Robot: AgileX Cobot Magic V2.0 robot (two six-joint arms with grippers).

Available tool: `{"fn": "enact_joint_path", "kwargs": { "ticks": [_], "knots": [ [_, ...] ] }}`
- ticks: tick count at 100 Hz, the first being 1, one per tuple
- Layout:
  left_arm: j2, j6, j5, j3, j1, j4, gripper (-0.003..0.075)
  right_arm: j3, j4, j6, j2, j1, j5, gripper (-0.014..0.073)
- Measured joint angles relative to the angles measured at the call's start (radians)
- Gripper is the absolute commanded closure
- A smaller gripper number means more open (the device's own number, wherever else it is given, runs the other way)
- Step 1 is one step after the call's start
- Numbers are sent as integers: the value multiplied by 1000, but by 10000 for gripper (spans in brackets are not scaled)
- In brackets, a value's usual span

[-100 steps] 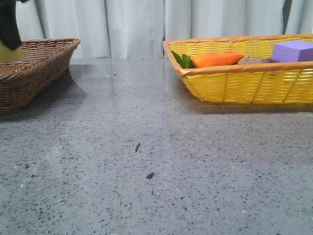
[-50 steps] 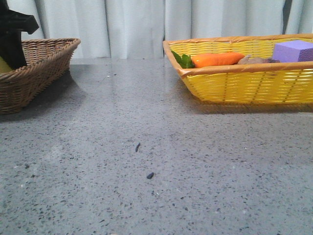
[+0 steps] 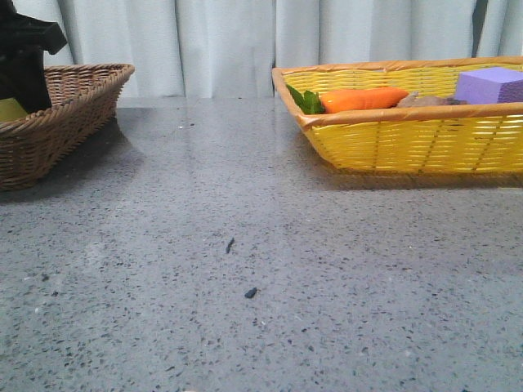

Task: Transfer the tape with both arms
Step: 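Lift the tape roll with the left gripper and lower it into the brown basket, then open the left gripper to release the tape roll in the brown basket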

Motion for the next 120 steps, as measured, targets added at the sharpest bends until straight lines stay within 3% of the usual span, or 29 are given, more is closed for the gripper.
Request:
{"fn": "enact_joint_path", "kwargs": {
  "ticks": [39,56,76,97,120],
  "knots": [
    [-129,0,11,-39,0,-7,449,0,-34,-4,0,0,-2,660],
    [-251,0,15,-41,0,-42,590,6,-60,-4,-4,0,-34,660],
    [-437,26,-19,-30,0,-56,742,56,-95,-4,-89,0,-193,660],
    [-633,76,-89,53,0,-58,741,127,-163,36,-230,0,-240,660],
    [-873,89,-213,294,0,-58,741,244,-212,68,-419,0,-239,660]
  ]
}}
